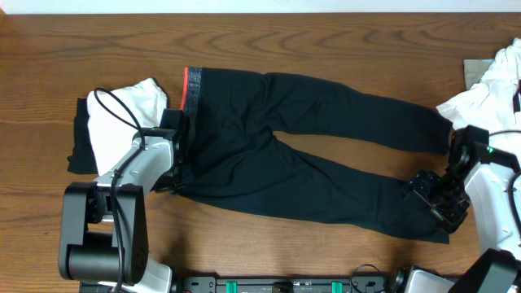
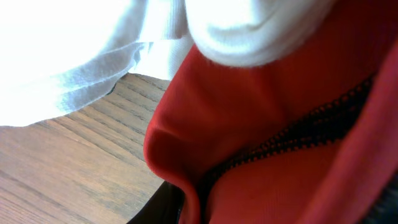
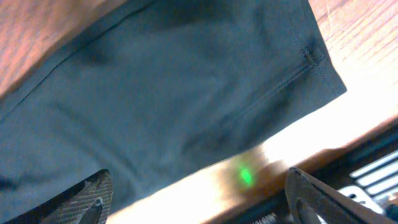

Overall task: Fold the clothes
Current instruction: 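Pull the right leg hem down-right with the right gripper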

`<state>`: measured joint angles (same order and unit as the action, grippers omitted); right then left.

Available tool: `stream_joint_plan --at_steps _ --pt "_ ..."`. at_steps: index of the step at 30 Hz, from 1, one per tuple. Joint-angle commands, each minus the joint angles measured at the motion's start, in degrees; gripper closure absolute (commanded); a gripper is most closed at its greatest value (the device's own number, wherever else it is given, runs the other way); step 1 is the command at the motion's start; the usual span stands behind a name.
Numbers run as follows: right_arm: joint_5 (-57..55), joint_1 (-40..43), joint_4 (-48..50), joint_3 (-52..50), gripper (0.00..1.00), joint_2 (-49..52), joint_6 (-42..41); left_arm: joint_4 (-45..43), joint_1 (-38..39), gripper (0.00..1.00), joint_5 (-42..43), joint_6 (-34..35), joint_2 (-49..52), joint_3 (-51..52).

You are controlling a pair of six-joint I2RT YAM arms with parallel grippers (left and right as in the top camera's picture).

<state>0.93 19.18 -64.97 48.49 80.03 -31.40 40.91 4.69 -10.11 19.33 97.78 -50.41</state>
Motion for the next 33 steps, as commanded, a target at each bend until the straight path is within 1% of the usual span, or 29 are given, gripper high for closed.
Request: stream_joint_plan --at_steps 1,4,9,12,14,17,21,22,24,27,28,30,31,32,33 --pt "-1.14 2.12 3.26 -3.48 0.11 -0.09 -5.97 -0.68 -0.39 0.78 0.46 0.46 2.08 1.75" --pt "-0.83 4.28 7.93 -6.56 0.12 -0.09 -6.12 -0.68 -0.39 0.78 0.46 0.46 2.08 1.75" --pt "-0.7 7.45 12.81 -11.21 0.18 -0.09 -6.14 -0.68 -0.39 0.77 0.48 0.48 2.08 1.75" --pt "-0.74 8.26 14.1 -13.31 0.25 -0.09 -6.16 -0.68 -0.39 0.77 0.46 0.48 2.08 1.75" --pt "-0.74 8.52 14.82 -14.71 0.34 -0.09 -6.29 -0.68 -0.39 0.77 0.46 0.46 2.08 1.75" --pt "-1.09 8.57 14.71 -15.67 0.31 -0.09 -6.27 -0.66 -0.39 0.77 0.46 0.46 2.08 1.75" --pt "-2.89 8.57 14.47 -15.67 0.3 -0.09 -6.27 -0.7 -0.39 0.76 0.46 0.46 2.08 1.75" --pt "-3.63 8.57 14.4 -15.67 0.31 -0.09 -6.27 -0.7 -0.39 0.76 0.46 0.48 2.08 1.75" --pt "-4.94 8.57 14.49 -15.74 0.37 -0.09 -6.32 -0.7 -0.39 0.76 0.46 0.48 2.08 1.75" --pt "-5.22 8.57 14.49 -16.44 0.38 -0.09 -6.75 -0.7 -0.39 0.76 0.48 0.48 2.08 1.75" --pt "-5.53 8.57 14.51 -16.85 0.4 -0.09 -7.32 -0.7 -0.39 0.77 0.48 0.48 2.08 1.75" --pt "-6.45 8.61 15.65 -18.03 0.49 -0.09 -7.67 -0.68 -0.39 0.76 0.48 0.48 2.08 1.75" --pt "-6.51 8.63 16.46 -18.51 0.58 -0.09 -7.8 -0.68 -0.39 0.76 0.48 0.48 2.08 1.75" --pt "-6.29 8.63 16.83 -18.6 0.73 -0.09 -7.78 -0.7 -0.39 0.77 0.48 0.48 2.08 1.73" --pt "-5.9 8.61 17.07 -18.53 0.82 -0.09 -7.76 -0.66 -0.39 0.76 0.5 0.46 2.08 1.62"
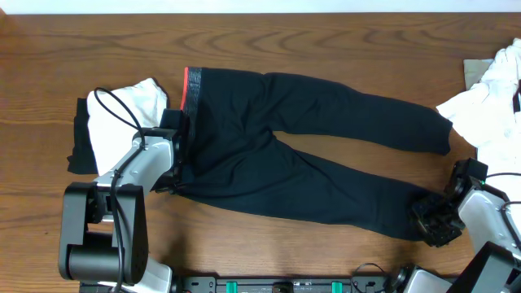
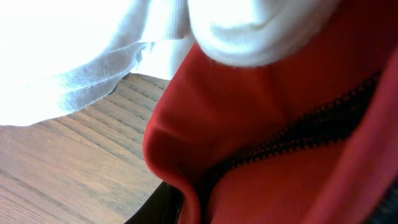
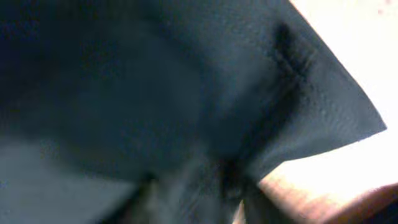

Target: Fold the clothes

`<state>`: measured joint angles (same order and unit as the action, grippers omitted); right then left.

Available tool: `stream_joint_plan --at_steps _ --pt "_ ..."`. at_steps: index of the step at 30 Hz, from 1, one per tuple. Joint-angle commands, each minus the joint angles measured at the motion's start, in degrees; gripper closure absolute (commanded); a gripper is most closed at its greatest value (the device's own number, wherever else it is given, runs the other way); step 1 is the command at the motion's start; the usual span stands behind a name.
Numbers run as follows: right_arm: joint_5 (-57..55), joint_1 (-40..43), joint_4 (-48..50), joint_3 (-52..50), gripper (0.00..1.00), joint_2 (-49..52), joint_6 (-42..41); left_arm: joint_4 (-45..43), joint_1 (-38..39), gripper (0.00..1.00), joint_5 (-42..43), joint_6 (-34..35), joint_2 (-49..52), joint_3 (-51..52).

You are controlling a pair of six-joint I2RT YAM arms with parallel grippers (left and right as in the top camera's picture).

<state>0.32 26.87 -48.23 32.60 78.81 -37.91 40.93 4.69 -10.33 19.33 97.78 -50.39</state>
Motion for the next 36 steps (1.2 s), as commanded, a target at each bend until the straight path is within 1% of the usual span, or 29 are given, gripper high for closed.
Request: stream_joint_plan --at_steps 1,2,5,8,11,14,17,20,21,24,27,31,36 --pt "-4.74 0.92 0.63 -2.49 0.92 1.01 -1.22 -0.48 -0.39 0.76 0.72 0.46 2.08 1.36" --pt "-4.63 0.92 0.72 -2.34 0.99 0.92 -1.22 -0.13 -0.39 0.76 0.79 0.44 2.03 0.98" --pt "-3.43 0.92 -0.15 -0.59 0.99 0.22 -0.15 1.97 -0.39 0.78 0.9 0.42 1.57 -1.16" --pt "-1.14 0.92 -3.15 2.56 0.99 -1.6 2.32 6.25 -0.39 0.78 1.6 -0.07 0.44 -4.57" --pt "0.98 0.92 -8.07 7.15 0.99 -3.39 5.84 11.58 -0.39 0.79 5.53 -1.49 -1.73 -8.39" --pt "2.84 0.92 -13.35 11.69 0.99 -3.93 9.05 15.58 -0.39 0.79 6.88 -1.73 -4.31 -11.87" --pt "7.39 0.92 -16.72 16.37 0.99 -3.91 13.7 17.75 -0.39 0.81 6.93 -3.61 -7.26 -15.82" --pt "11.37 0.9 -16.81 19.43 0.99 -3.87 15.76 18.16 -0.39 0.81 6.91 -4.76 -8.85 -19.78" --pt "12.13 0.9 -16.65 20.24 0.99 -3.87 15.74 17.9 -0.39 0.85 6.86 -5.22 -9.16 -21.24" --pt "14.73 0.9 -14.19 21.9 0.99 -3.8 15.74 16.22 -0.46 0.87 6.86 -6.25 -9.07 -24.96" --pt "17.99 0.81 -8.26 21.94 0.99 -3.5 15.58 11.98 -0.46 0.87 6.86 -6.25 -9.05 -26.91" --pt "21.42 0.81 -0.63 21.94 0.99 -1.36 13.09 2.49 -0.46 0.89 6.95 -6.16 -9.05 -27.89" --pt "23.63 0.81 6.91 21.94 0.99 4.61 10.08 -9.29 -0.46 0.91 9.09 -4.44 -9.03 -27.89"
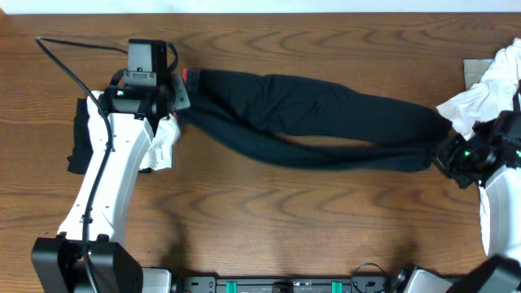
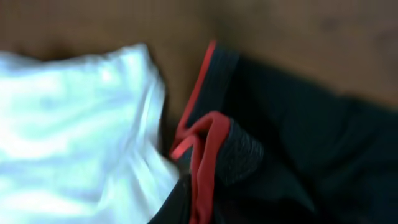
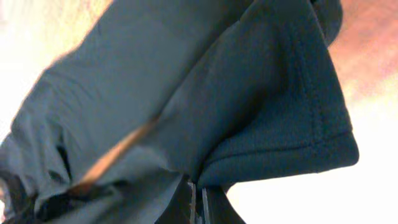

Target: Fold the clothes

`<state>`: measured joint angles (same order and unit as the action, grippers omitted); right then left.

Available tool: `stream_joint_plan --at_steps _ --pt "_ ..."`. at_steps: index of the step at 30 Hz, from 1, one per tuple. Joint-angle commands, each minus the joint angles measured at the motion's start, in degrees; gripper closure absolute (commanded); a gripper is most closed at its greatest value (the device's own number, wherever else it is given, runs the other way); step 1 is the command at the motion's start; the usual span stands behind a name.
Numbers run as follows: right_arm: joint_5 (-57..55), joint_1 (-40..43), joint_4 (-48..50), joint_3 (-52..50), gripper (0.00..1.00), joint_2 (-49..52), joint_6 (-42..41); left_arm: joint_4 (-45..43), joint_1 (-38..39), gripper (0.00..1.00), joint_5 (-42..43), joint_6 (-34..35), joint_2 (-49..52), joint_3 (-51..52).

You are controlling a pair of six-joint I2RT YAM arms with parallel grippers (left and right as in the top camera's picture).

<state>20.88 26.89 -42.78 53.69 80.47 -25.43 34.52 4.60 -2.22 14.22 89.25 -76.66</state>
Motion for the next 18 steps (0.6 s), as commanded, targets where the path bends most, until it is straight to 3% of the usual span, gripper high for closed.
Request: stream_joint_plan --at_steps 1,7,18 --pt "4.26 0.79 3.63 0.85 0.99 4.79 -2.43 -5.07 -0.35 0.91 1.05 1.03 -0.33 -1.62" --pt "11.37 0.79 12.7 0.85 0.99 12.39 -5.25 -12.9 -0.35 0.91 1.66 2.71 2.82 -1.62" --pt "15.91 0.79 16.24 1.05 0.99 13.51 -5.14 -14.43 -0.35 0.92 1.77 3.45 7.67 -1.7"
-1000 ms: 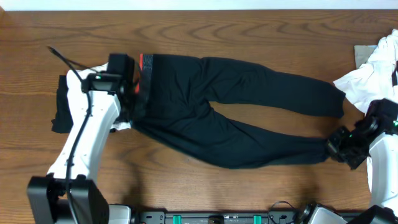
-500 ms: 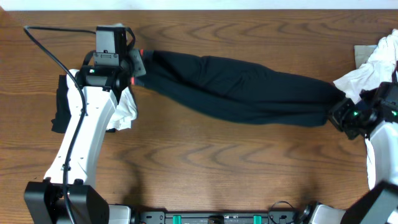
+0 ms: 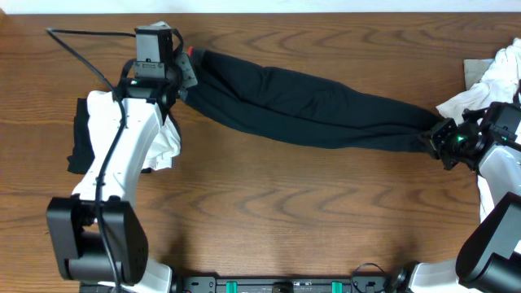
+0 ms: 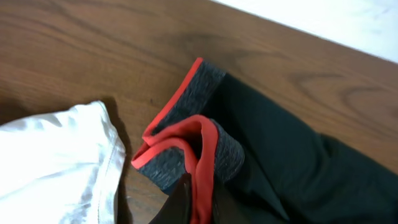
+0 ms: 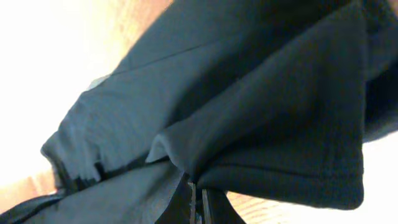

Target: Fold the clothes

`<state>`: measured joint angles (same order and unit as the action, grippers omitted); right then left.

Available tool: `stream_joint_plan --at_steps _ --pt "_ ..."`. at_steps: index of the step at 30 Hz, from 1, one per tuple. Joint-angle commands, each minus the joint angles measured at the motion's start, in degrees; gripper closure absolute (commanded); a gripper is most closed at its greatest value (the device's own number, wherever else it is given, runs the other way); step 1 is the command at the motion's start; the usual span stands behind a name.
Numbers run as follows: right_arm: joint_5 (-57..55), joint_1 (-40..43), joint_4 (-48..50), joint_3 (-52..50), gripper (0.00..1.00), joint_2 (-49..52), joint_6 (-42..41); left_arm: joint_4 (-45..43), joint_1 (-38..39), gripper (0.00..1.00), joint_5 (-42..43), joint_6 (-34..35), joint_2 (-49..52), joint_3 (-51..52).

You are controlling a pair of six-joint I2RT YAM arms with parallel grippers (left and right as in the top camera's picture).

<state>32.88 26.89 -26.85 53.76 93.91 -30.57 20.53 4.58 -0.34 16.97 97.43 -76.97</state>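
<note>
The black trousers [image 3: 309,106] with a red and grey waistband [image 4: 186,134] lie stretched in one long band across the far half of the table, legs doubled together. My left gripper [image 3: 181,75] is shut on the waistband [image 3: 190,55] at the left end; in the left wrist view the gripper [image 4: 200,205] pinches the red band. At the right end my right gripper [image 3: 440,140] is shut on the leg cuffs [image 5: 292,143], and the right wrist view shows the gripper [image 5: 199,199] clamped on the dark hem.
A white garment [image 3: 159,142] lies on a black one [image 3: 80,138] at the left, under my left arm. Another pile of white clothes [image 3: 488,85] sits at the right edge, by a grey cloth [image 3: 476,72].
Both grippers have carried the trousers a little farther back on the table. The band of cloth is drawn tighter and its two legs now lie closer together.
The trousers first lay spread flat, legs apart, with my left gripper at the waistband and the right one open by the near leg's cuff. Then the right gripper was down on that cuff. Later both held the trousers folded lengthwise, near leg over far, now stretched farther back.
</note>
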Motion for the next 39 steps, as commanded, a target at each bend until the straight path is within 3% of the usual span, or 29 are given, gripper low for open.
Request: stream_joint_plan --at_steps 1,8,18,24,32,39 --pt "4.63 0.79 0.26 1.03 0.99 0.07 0.39 -0.2 -0.35 0.92 -0.11 0.7 -0.68 -1.55" --pt "3.61 0.79 -8.22 3.23 0.99 -4.57 7.58 8.0 -0.35 0.94 -0.33 -5.51 -2.73 -5.73" --pt "-20.15 -1.16 -40.24 13.27 0.99 -13.44 10.8 19.5 -0.33 0.94 -3.96 -9.57 -8.07 -7.19" --pt "-20.31 -1.46 -38.16 14.03 0.99 -11.04 10.91 17.18 -0.33 0.94 -5.27 -11.23 -7.21 -7.17" --pt "-9.99 -1.77 -31.21 14.08 0.99 2.62 10.93 10.14 -0.33 0.94 -4.24 -12.26 -0.63 -7.17" --pt "-9.86 -3.21 -32.5 14.36 0.99 7.21 13.57 13.7 -0.28 0.94 -3.58 -14.01 0.48 -7.19"
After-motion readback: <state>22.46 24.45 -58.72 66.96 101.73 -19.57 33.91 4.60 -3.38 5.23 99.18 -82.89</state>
